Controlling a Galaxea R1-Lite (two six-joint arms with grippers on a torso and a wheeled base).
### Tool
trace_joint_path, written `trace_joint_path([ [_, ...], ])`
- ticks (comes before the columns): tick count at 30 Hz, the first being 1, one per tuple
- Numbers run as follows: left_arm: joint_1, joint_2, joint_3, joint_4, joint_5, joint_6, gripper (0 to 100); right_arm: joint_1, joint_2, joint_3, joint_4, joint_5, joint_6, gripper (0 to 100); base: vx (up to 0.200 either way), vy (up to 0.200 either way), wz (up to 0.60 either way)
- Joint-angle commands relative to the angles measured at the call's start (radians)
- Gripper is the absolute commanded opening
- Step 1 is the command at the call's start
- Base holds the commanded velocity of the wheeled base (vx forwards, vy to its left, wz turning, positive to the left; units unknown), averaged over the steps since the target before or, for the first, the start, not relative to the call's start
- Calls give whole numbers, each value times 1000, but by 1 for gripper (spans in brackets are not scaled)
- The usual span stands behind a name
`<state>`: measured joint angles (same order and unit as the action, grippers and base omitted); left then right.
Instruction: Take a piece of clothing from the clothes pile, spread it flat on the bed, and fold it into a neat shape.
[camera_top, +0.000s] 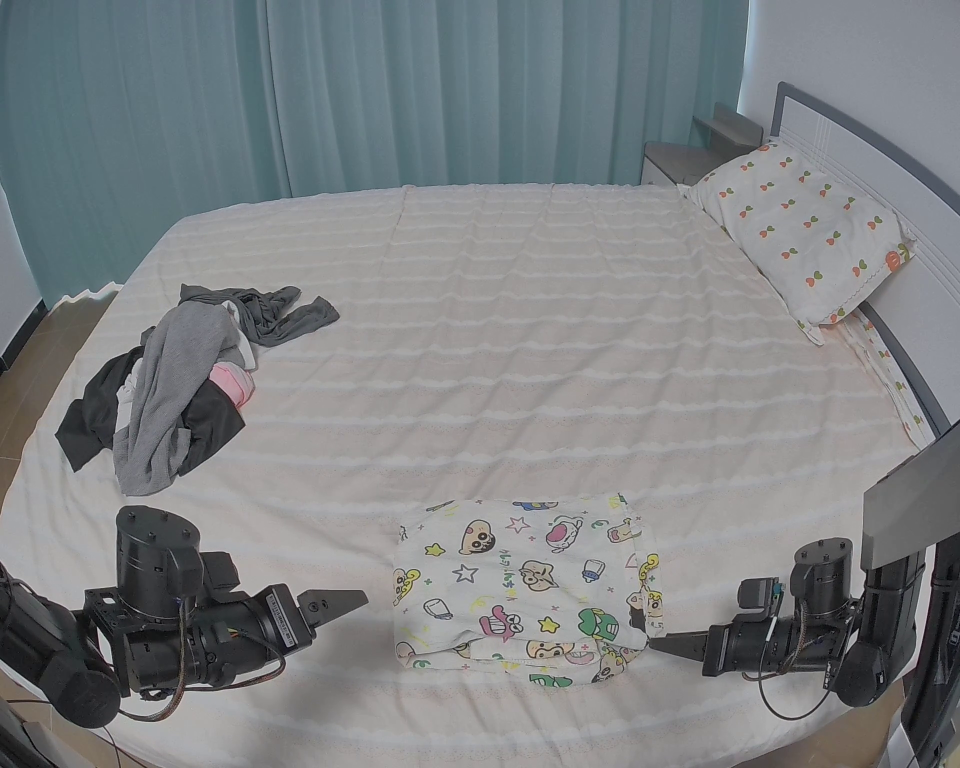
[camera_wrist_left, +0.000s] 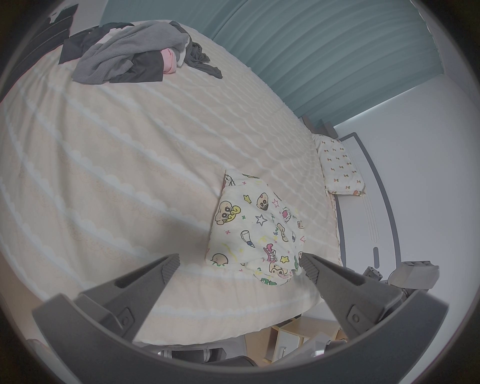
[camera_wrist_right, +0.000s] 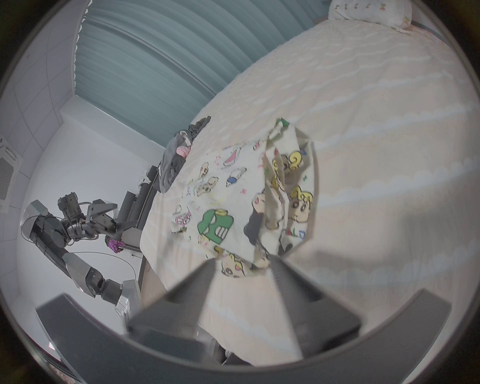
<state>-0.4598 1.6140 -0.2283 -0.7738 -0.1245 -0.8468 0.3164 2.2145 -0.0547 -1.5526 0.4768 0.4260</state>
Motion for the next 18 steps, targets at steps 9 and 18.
trace_joint_path([
  [9,-2,21,7,-19,-24,0,100,-22,-88,-599,514,-6,10,100,0,0,0],
  [18,-2,37,9,-25,-24,0,100,-31,-84,-706,621,-9,7,100,0,0,0],
])
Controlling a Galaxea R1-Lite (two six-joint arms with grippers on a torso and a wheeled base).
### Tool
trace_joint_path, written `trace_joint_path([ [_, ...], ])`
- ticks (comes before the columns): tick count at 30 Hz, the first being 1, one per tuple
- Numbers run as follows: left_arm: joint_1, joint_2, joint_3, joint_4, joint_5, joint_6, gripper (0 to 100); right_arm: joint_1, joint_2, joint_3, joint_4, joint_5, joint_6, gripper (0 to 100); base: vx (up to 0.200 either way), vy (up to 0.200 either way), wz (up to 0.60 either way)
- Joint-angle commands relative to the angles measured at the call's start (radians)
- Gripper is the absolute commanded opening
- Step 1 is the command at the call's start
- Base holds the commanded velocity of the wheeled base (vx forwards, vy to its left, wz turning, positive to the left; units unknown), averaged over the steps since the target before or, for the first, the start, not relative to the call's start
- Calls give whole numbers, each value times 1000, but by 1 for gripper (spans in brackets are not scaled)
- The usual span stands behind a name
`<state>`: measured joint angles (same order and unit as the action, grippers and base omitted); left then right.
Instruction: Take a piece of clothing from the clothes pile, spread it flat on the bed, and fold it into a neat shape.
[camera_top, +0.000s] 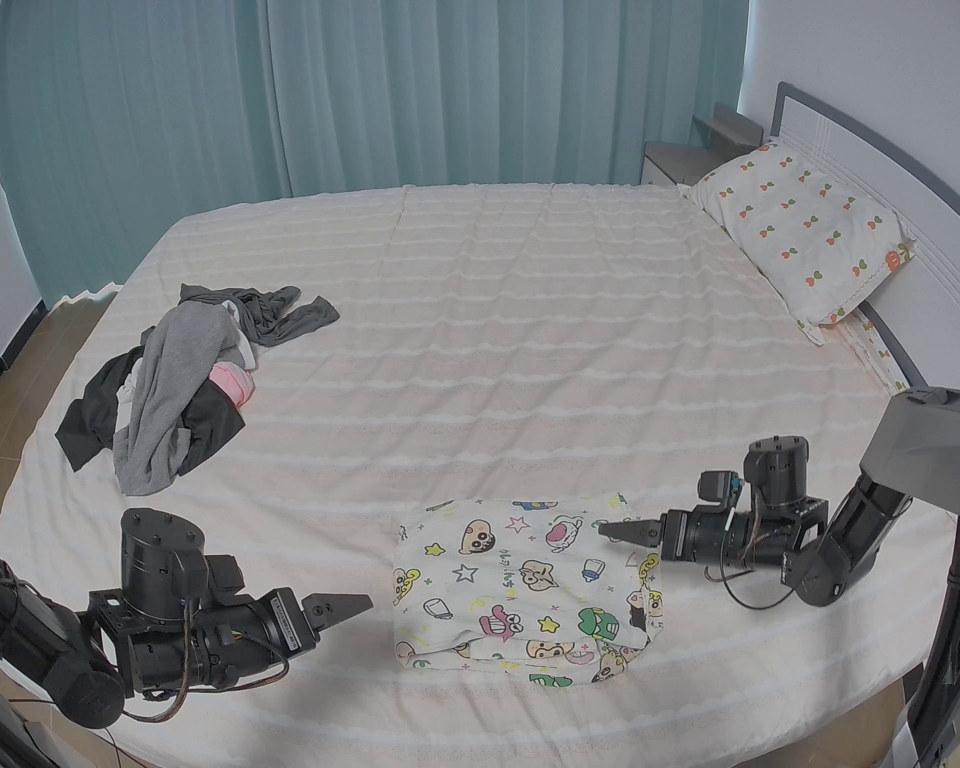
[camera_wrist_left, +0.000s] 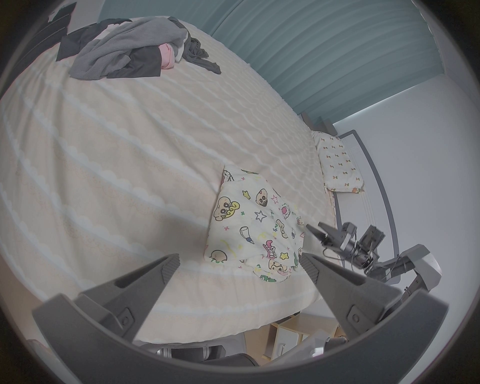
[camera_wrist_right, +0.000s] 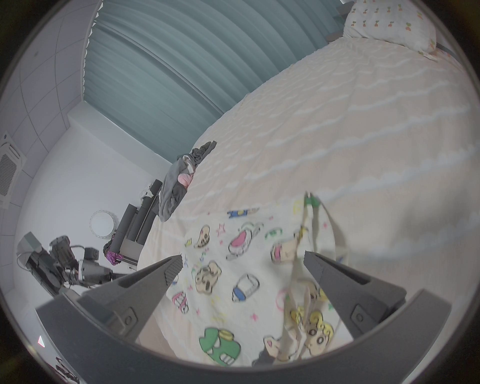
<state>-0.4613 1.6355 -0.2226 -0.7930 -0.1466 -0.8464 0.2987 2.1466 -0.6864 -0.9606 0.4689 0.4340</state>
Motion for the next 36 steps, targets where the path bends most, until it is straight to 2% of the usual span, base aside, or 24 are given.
trace_joint_path([
  [1,0,15,3,-6,-2,0,100,-13,-14,-74,30,-1,-1,100,0,0,0],
  [15,0,17,6,-8,-2,1,100,-4,91,-76,30,0,-11,100,0,0,0],
  [25,0,30,9,-29,-1,1,100,33,113,-81,31,0,-18,100,0,0,0],
  [35,0,35,14,-35,-1,1,100,31,124,-82,31,-1,-18,100,0,0,0],
  [36,0,35,14,-35,-1,1,100,33,125,-85,33,-1,-17,0,0,0,0],
])
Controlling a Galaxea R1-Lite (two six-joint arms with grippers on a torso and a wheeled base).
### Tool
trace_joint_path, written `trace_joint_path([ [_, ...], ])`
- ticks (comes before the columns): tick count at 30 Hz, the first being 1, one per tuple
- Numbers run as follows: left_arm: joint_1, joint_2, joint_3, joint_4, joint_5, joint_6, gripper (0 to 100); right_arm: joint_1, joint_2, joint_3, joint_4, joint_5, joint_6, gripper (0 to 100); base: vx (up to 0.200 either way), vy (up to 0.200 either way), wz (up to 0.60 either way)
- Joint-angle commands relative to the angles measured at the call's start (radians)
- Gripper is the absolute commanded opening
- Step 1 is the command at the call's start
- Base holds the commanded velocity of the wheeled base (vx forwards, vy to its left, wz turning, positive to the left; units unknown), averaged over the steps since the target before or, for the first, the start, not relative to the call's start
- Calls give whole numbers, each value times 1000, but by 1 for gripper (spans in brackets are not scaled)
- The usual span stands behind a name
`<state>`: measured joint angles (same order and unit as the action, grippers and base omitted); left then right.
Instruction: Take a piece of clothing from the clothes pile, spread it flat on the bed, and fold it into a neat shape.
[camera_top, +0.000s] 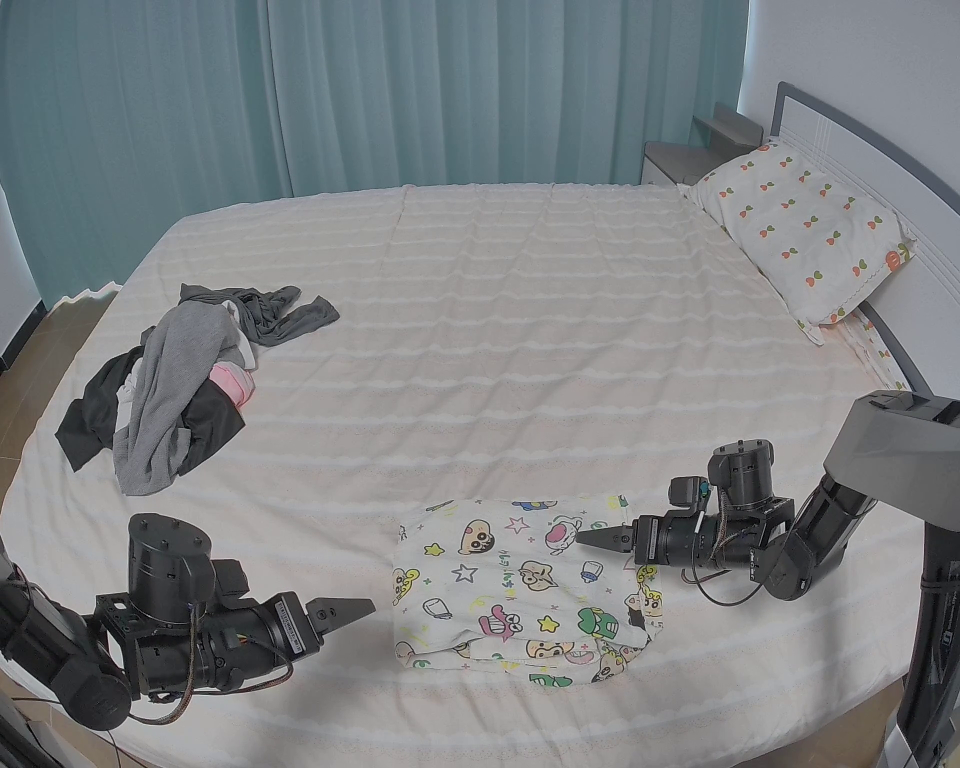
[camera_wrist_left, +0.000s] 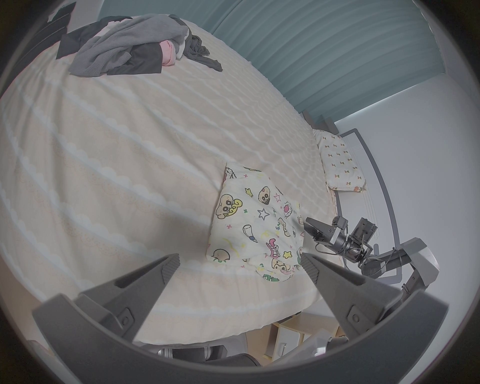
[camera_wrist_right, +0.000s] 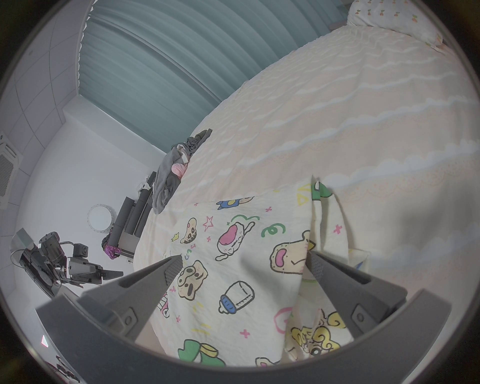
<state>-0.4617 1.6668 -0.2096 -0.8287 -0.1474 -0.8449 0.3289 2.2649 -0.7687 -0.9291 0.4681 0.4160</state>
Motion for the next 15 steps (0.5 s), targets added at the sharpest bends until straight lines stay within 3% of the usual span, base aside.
trace_joint_path([
  [1,0,4,1,0,0,0,100,2,8,-6,1,0,0,0,0,0,0],
  [15,0,4,1,0,0,0,100,-64,8,9,-8,-11,0,0,0,0,0],
])
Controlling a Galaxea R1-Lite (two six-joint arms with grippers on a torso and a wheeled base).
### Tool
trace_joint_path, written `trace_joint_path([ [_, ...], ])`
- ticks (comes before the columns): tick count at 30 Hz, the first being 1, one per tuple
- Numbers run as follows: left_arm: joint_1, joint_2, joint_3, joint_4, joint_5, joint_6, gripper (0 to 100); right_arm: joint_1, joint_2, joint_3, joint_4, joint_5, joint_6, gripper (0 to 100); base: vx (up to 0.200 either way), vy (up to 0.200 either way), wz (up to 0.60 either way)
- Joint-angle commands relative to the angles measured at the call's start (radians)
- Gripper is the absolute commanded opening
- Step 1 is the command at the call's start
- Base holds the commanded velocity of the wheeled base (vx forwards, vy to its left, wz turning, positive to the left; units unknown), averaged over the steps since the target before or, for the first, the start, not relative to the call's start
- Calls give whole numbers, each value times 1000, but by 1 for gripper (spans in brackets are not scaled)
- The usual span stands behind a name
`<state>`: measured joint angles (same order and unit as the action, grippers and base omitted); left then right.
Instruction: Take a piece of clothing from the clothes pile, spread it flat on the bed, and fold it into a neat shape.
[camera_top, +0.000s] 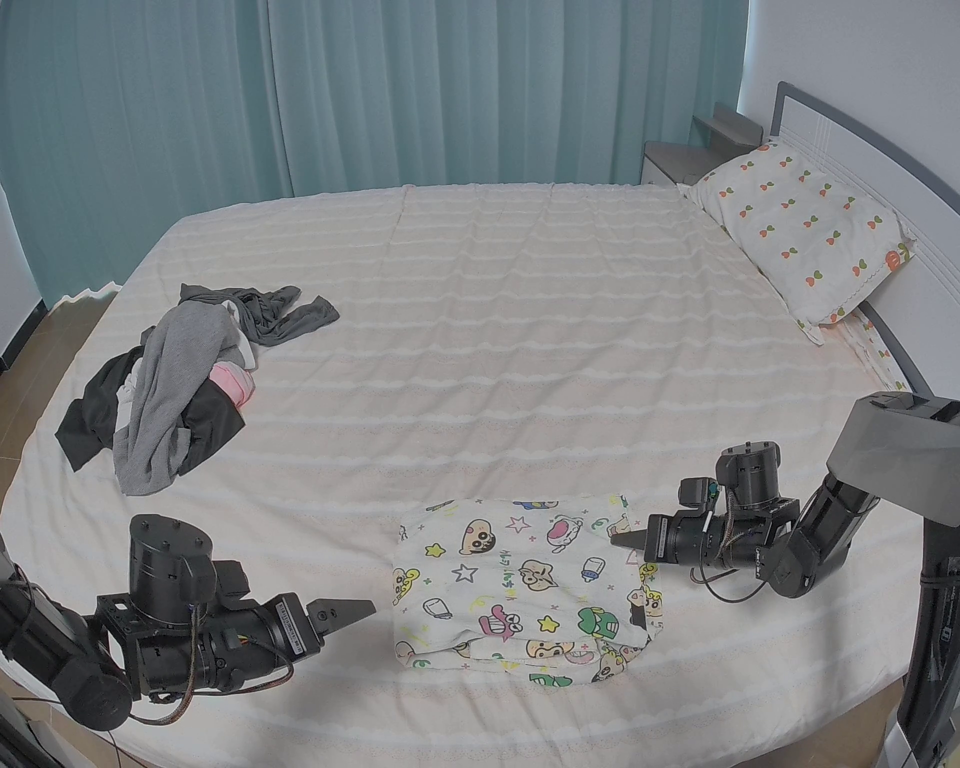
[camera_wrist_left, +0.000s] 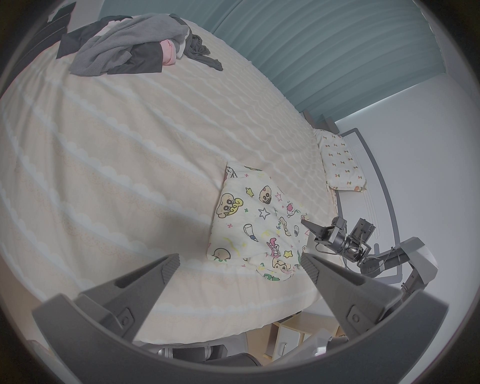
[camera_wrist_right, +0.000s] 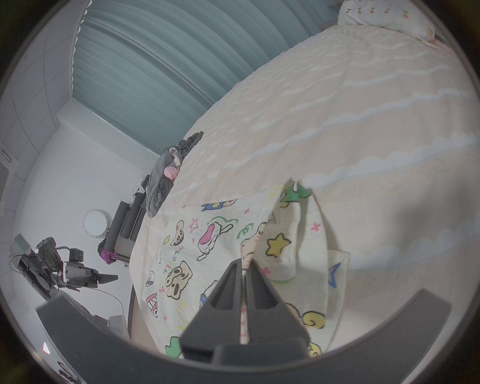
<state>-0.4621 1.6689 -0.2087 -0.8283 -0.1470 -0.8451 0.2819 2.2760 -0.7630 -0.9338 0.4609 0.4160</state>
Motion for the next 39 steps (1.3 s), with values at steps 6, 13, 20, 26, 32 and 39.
trace_joint_path([
  [6,2,0,0,0,0,0,100,-30,-6,22,-13,-13,1,0,0,0,0],
  [13,2,0,0,0,0,0,100,-41,-4,24,-28,-18,1,0,0,0,0],
  [20,2,2,0,0,1,0,100,-40,-7,21,-26,-19,-5,0,0,0,0],
  [26,2,2,0,0,1,0,100,-55,-12,-16,-22,-19,-6,100,0,0,0],
  [32,2,3,0,0,1,0,100,-72,-10,-157,72,-18,-6,100,0,0,0],
  [39,2,3,0,0,1,0,100,-44,51,-314,227,-14,-6,100,0,0,0],
])
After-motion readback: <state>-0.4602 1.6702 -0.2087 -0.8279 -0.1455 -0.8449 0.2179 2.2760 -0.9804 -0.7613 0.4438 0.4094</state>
